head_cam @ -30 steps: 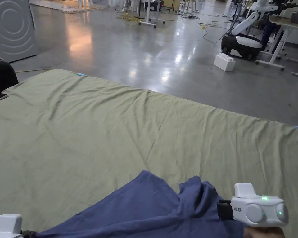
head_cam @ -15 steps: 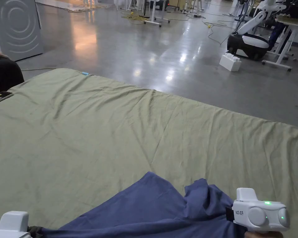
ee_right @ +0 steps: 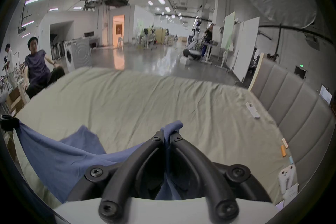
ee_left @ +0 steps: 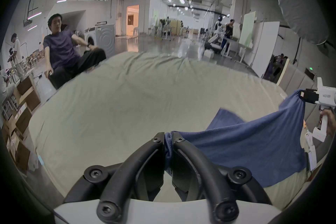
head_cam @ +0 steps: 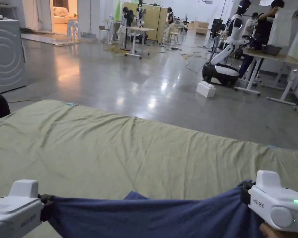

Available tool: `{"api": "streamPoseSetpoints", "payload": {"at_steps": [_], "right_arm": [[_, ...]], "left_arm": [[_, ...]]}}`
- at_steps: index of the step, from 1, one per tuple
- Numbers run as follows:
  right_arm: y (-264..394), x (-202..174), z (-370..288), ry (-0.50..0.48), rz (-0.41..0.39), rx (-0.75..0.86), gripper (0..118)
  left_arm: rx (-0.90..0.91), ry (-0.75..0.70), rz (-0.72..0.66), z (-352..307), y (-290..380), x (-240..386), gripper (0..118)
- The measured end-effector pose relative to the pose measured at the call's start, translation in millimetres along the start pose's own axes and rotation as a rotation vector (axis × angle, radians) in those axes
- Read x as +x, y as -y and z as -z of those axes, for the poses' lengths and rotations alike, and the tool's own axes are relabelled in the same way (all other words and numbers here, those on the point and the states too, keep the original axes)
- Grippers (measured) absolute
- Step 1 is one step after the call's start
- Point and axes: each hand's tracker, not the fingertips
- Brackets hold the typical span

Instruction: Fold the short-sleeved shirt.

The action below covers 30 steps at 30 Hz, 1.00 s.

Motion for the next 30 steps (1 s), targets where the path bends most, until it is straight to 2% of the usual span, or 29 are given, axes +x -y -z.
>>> {"api": "streamPoseSetpoints", "payload": {"at_steps": [12, 17, 19, 23, 30], "right_arm": [[-111, 90, -103, 0.176, 0.058, 0.234, 5], [-152, 117, -121, 0.235, 0.033, 0.308, 5], [-168, 124, -127, 0.26, 0.008, 0.344, 5], [-194, 135, -124, 0.272, 0.039, 0.356, 5], [-230, 136, -100, 0.309, 0.015, 0.368, 5]], "left_arm": [[0.213, 0.101, 0.1, -31, -184, 98, 7], [0.276, 0.146, 0.102, -44, -250, 135, 7], [0.296, 0.15, 0.103, -46, -271, 143, 7], [0.333, 0.133, 0.136, -47, -308, 160, 7], [0.343, 0.111, 0.14, -27, -352, 164, 7]]}}
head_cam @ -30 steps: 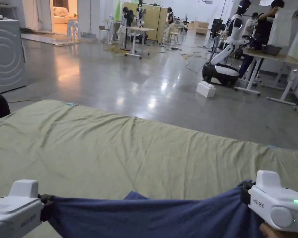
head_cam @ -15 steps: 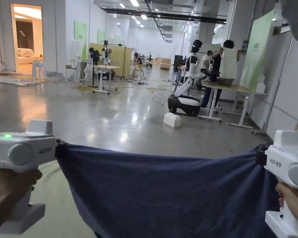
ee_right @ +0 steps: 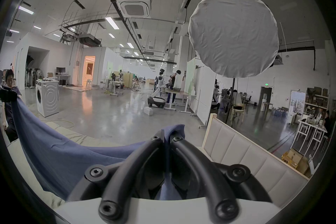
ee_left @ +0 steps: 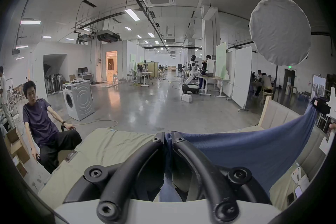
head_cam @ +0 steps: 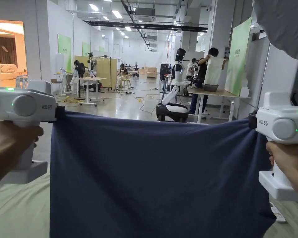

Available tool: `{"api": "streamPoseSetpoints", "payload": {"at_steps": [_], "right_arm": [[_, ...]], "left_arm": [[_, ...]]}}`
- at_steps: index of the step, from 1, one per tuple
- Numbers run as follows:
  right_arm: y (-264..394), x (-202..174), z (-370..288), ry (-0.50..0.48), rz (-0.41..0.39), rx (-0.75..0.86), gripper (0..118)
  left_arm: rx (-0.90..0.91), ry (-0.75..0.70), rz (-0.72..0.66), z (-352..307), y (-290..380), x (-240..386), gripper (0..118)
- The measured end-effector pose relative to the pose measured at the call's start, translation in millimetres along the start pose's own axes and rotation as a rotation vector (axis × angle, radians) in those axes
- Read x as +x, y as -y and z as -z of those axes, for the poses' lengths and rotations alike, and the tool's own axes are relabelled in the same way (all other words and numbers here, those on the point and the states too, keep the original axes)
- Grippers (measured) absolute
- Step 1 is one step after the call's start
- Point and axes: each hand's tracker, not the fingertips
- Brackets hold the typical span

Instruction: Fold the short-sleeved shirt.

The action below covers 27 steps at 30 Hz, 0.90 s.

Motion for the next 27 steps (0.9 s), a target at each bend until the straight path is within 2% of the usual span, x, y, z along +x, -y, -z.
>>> {"api": "streamPoseSetpoints", "payload": {"at_steps": [16, 21, 27], "right_arm": [[-32, -33, 58, 0.009, -0.009, 0.084, 5], [-30, -35, 64, -0.003, 0.015, 0.104, 5], [-7, -44, 55, -0.008, -0.017, 0.109, 5]], "left_arm": [[0.049, -0.082, 0.034, 60, -42, -9, 7], [0.047, -0.095, 0.062, 67, -36, -11, 7], [0.027, -0.089, 0.057, 62, -5, -17, 7]]}}
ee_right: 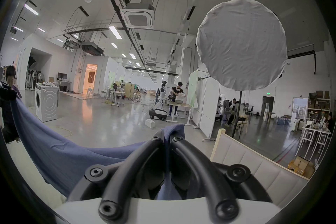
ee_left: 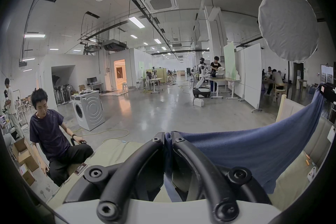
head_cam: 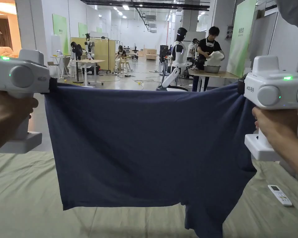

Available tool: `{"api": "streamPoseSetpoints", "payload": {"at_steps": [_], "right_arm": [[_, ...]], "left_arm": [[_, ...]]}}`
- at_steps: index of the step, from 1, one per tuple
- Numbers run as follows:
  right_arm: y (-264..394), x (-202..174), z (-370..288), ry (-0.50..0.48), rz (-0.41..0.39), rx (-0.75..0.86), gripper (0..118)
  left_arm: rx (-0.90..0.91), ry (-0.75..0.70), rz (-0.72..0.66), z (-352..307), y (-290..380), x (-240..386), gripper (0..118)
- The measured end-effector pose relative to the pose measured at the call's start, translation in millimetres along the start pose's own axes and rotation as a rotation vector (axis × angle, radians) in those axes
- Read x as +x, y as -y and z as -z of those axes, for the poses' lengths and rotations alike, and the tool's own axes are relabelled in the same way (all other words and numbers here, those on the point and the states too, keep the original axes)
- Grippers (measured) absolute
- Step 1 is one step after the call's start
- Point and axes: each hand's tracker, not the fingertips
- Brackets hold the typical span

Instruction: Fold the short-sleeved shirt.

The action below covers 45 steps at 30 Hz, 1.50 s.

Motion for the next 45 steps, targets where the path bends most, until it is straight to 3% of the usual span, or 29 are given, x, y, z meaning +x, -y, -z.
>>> {"api": "streamPoseSetpoints", "payload": {"at_steps": [7, 24, 26, 30, 34, 35, 45], "right_arm": [[36, -1, -40, -0.012, -0.015, -0.062, 5], [156, 3, -242, -0.041, -0.052, -0.181, 5], [176, 2, -267, -0.066, -0.039, -0.23, 5], [221, -6, -320, -0.12, -0.093, -0.336, 5], [269, -12, -365, -0.149, -0.064, -0.484, 5], [280, -15, -374, -0.168, -0.095, -0.505, 5], [359, -15, -412, -0.156, -0.084, -0.805, 5]], "left_arm": [[-0.029, 0.035, -0.009, -32, 51, -9, 7], [-0.101, 0.096, -0.044, -196, 217, -27, 7], [-0.119, 0.093, -0.04, -215, 241, -30, 7], [-0.185, 0.097, -0.039, -259, 302, -35, 7], [-0.301, 0.091, -0.027, -285, 363, -41, 7], [-0.331, 0.095, -0.016, -292, 379, -40, 7], [-0.558, 0.11, -0.025, -310, 466, -39, 7]]}}
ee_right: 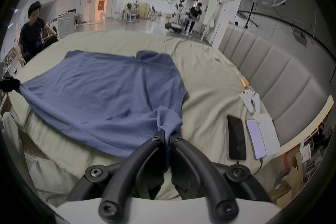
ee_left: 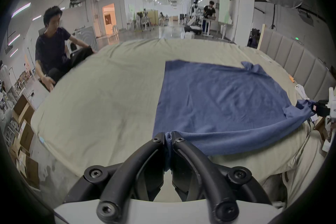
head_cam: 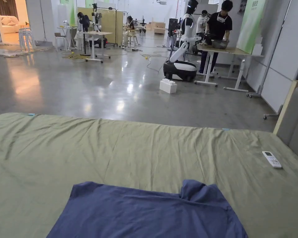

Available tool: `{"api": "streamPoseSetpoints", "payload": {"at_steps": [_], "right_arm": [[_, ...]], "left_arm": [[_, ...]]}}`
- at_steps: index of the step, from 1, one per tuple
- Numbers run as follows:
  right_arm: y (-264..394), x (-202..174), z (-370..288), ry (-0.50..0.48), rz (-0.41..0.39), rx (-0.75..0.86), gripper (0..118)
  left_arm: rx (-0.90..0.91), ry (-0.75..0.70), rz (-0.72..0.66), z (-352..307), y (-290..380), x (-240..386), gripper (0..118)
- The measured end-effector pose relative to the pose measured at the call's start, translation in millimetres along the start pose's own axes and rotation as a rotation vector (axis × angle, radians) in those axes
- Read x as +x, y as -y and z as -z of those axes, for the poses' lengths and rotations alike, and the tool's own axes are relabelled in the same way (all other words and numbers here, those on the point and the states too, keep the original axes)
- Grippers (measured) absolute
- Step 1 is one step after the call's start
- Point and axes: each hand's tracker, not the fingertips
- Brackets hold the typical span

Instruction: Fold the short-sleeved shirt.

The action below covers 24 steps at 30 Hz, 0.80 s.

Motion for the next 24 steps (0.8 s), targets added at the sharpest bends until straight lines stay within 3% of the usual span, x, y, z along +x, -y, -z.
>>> {"api": "streamPoseSetpoints", "payload": {"at_steps": [2, 11, 17, 19, 20, 21, 23, 24], "right_arm": [[5, -5, 6, -0.003, -0.04, -0.054, 5], [26, -23, 47, 0.016, -0.081, -0.215, 7], [23, -27, 58, 0.021, -0.103, -0.281, 12], [18, -24, 54, 0.046, -0.093, -0.286, 39], [15, -22, 49, 0.068, -0.086, -0.272, 53], [10, -19, 43, 0.085, -0.055, -0.232, 69], [-2, -14, 28, 0.086, 0.012, -0.129, 80], [-10, -12, 21, 0.078, 0.044, -0.06, 83]], "left_arm": [[-0.036, -0.005, 0.017, 6, 5, -2, 7], [-0.245, -0.017, 0.04, 44, 26, 2, 7], [-0.249, -0.014, 0.012, 53, 37, 2, 7], [-0.258, -0.018, 0.007, 50, 32, 3, 12], [-0.262, -0.049, 0.022, 44, 27, 7, 20], [-0.257, -0.082, 0.042, 40, 22, 9, 36], [-0.176, -0.08, 0.065, 29, 10, 14, 61], [-0.122, -0.066, 0.061, 25, 1, 15, 68]]}}
